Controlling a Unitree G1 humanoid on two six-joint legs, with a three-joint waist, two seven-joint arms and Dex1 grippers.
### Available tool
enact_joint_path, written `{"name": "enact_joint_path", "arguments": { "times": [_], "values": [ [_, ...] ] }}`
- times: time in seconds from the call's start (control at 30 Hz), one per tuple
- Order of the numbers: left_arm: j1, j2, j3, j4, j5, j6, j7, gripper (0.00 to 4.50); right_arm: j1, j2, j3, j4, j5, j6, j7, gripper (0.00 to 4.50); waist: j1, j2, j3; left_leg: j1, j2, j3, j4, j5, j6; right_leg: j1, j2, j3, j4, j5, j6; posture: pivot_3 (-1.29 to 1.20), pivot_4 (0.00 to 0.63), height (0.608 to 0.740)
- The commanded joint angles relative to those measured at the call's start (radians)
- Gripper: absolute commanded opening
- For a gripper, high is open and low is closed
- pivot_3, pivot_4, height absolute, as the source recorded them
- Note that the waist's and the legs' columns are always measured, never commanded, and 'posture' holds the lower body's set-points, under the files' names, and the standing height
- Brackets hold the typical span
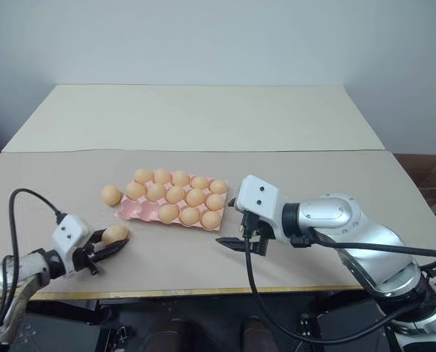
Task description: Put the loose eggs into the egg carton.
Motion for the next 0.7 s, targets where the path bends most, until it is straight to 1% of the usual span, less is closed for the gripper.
{"name": "enact_joint_path", "arguments": {
  "times": [0.03,0.1,0.17,0.3,0.57,0.7],
  "values": [
    [0.021,0.049,0.093,-0.075,-0.139,-0.011,-0.141,1.6,-0.001,-0.002,-0.008,-0.036,-0.013,-0.014,-0.016,4.5,0.002,0.0,0.0,0.0,0.0,0.0,0.0,0.0,0.0,0.0,0.0,0.0,0.0,0.0,0.0,0.0,0.15,0.74],
    [-0.004,0.054,0.104,-0.078,-0.186,-0.004,-0.168,1.6,-0.001,0.0,-0.009,-0.039,-0.016,-0.014,-0.02,4.5,0.007,0.0,0.0,0.001,0.0,0.0,0.0,0.0,0.0,0.001,0.0,0.0,0.0,0.0,0.0,0.0,0.15,0.74],
    [-0.069,0.036,0.091,-0.062,-0.218,0.001,-0.162,1.6,-0.005,0.001,-0.012,-0.046,-0.02,-0.012,-0.023,4.5,0.015,0.0,0.0,0.002,-0.001,0.001,0.0,0.0,0.0,0.003,-0.001,-0.001,0.0,0.0,0.0,0.0,0.15,0.74],
    [-0.192,0.008,0.025,-0.012,-0.222,0.021,-0.152,1.6,-0.018,-0.008,-0.033,-0.081,-0.009,0.0,-0.028,4.5,0.016,0.0,0.0,0.001,-0.002,0.003,0.001,0.0,0.0,0.004,-0.001,-0.002,-0.001,0.0,0.0,0.0,0.15,0.74],
    [-0.431,-0.073,-0.124,0.194,-0.114,-0.054,-0.143,1.6,-0.024,-0.023,-0.093,-0.149,0.023,0.057,-0.066,4.5,0.014,0.0,0.0,-0.001,-0.002,0.003,0.001,0.0,0.0,0.002,0.0,-0.003,0.0,0.0,0.0,0.0,0.15,0.74],
    [-0.5,-0.083,-0.165,0.273,-0.068,-0.09,-0.157,1.6,0.002,-0.034,-0.096,-0.175,0.019,0.072,-0.096,4.5,0.011,0.0,0.0,-0.001,-0.002,0.003,0.001,0.0,0.0,0.002,0.0,-0.003,-0.001,0.0,0.0,0.0,0.15,0.74]
  ]
}}
